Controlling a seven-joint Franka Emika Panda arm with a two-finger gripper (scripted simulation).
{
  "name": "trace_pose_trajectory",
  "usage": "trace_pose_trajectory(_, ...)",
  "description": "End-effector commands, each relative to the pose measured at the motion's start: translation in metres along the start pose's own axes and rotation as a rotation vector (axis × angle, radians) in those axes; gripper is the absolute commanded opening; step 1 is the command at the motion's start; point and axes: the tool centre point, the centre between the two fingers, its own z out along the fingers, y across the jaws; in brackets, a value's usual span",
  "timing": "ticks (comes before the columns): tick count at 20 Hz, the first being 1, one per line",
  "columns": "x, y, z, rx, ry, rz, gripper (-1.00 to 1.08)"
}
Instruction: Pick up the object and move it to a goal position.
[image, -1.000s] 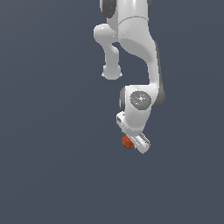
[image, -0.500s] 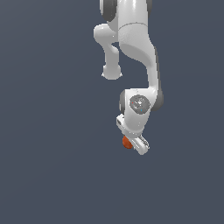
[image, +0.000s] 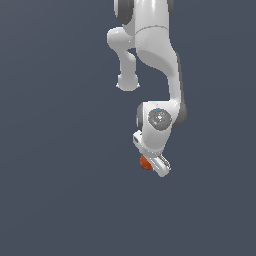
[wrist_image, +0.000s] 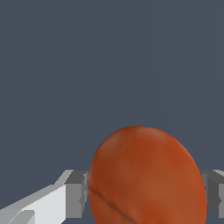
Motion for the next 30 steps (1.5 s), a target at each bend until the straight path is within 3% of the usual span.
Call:
trace_pose_trajectory(1, 0.000, -0.001, -0.003, 0.001, 0.000, 0.000, -1.00)
trace_pose_trajectory(11, -0.001, -0.011, -0.058, 0.001, 0.001, 0.000, -1.00)
trace_pose_trajectory(30, -0.005, -0.050, -0.250, 0.000, 0.002, 0.001, -1.00)
